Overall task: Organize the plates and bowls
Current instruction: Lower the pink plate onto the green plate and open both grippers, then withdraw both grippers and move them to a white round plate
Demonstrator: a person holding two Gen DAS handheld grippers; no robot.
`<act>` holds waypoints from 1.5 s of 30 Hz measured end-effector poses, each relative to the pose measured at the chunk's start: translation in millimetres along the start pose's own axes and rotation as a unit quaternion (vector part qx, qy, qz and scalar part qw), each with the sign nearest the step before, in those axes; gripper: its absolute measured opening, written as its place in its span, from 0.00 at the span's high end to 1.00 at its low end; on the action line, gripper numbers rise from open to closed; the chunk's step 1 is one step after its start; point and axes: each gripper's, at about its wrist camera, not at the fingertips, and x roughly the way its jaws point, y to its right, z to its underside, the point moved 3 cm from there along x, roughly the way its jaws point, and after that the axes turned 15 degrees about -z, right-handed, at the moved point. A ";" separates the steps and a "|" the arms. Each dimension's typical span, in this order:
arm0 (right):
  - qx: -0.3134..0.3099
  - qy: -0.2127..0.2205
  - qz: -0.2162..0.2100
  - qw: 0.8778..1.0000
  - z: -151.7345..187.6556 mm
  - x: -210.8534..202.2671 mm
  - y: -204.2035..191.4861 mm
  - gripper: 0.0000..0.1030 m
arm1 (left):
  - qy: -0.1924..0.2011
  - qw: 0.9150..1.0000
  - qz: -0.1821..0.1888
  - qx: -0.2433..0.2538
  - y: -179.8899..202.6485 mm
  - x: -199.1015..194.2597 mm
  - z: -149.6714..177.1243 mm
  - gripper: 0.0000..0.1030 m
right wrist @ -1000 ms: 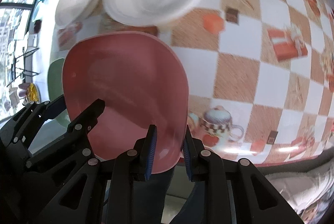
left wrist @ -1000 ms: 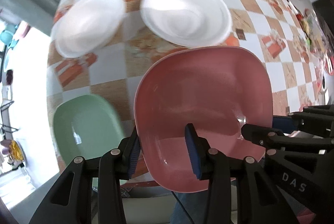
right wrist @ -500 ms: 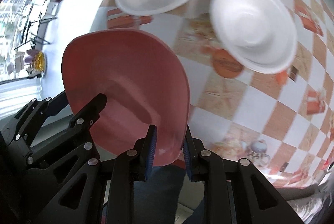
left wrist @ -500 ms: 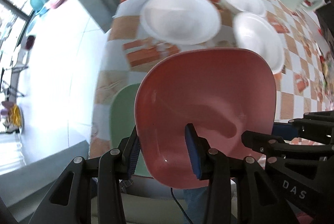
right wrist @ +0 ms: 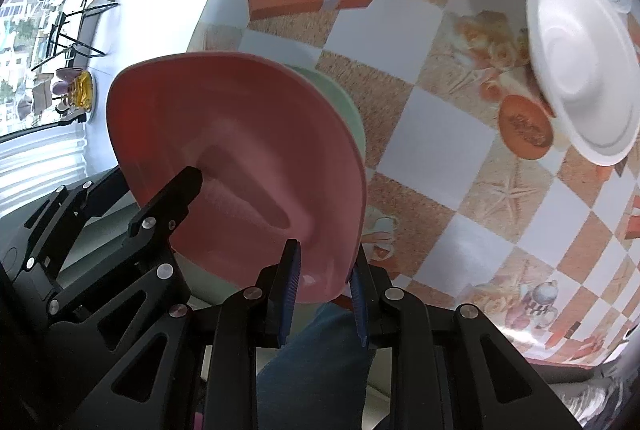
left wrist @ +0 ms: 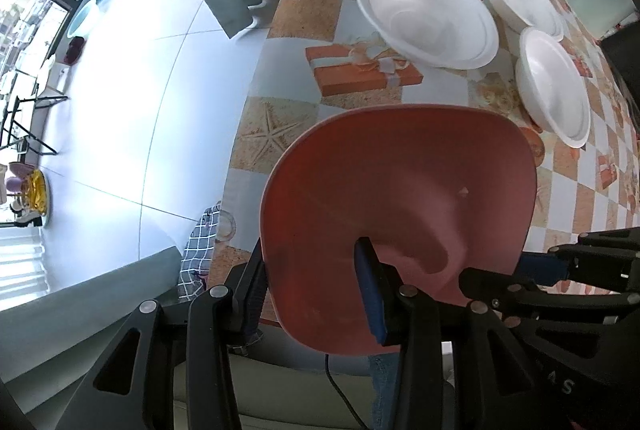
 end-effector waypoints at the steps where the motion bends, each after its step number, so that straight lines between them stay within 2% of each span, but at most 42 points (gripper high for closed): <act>1: 0.002 -0.001 -0.001 1.000 -0.3 1.3 1.7 0.74 | -0.001 1.000 0.000 0.001 -0.2 2.3 -0.4 0.57; 3: 0.008 -0.001 -0.003 1.000 -9.4 11.4 -1.9 0.74 | 0.000 1.000 0.000 0.001 -0.1 4.6 -0.2 0.56; 7: 0.014 0.000 -0.008 1.000 -10.0 12.4 2.8 0.74 | -0.004 1.000 0.003 -0.010 -0.2 8.1 0.3 0.46; 9: 0.014 0.003 -0.006 1.000 -12.3 8.5 8.7 0.72 | -0.002 1.000 0.002 -0.018 -1.8 7.1 1.7 0.33; 10: 0.015 0.006 0.000 1.000 -11.6 4.9 13.3 0.66 | 0.002 1.000 0.003 -0.023 -2.8 6.1 1.4 0.32; 12: 0.018 0.021 0.031 0.999 -9.6 -7.2 25.9 0.35 | 0.013 0.999 0.013 -0.036 -7.1 5.0 -0.3 0.30; 15: 0.029 0.049 0.011 0.998 -4.1 -28.4 39.4 0.17 | 0.025 0.997 0.047 -0.049 -9.8 -1.7 -5.3 0.23; 17: 0.034 0.068 0.012 0.997 1.5 -42.9 50.5 0.14 | 0.036 0.996 0.070 -0.051 -6.1 -10.1 -11.4 0.22; 22: 0.077 0.130 0.025 0.988 19.6 -82.9 84.4 0.14 | 0.052 0.992 0.117 -0.020 27.0 -35.5 -34.5 0.22; 25: 0.119 0.160 0.031 0.979 31.5 -103.5 111.3 0.14 | 0.055 0.990 0.133 -0.001 50.3 -47.2 -44.4 0.22; 32: 0.183 0.186 0.046 0.964 44.3 -130.7 166.6 0.14 | 0.054 0.989 0.133 0.036 110.7 -62.8 -65.7 0.22; 37: 0.176 0.180 0.053 0.966 26.7 -139.0 186.2 0.14 | 0.037 0.992 0.119 0.030 134.6 -55.4 -75.9 0.22; 45: 0.136 0.157 0.056 0.976 -21.4 -136.9 199.7 0.14 | 0.008 0.996 0.090 -0.018 156.3 -38.7 -96.5 0.22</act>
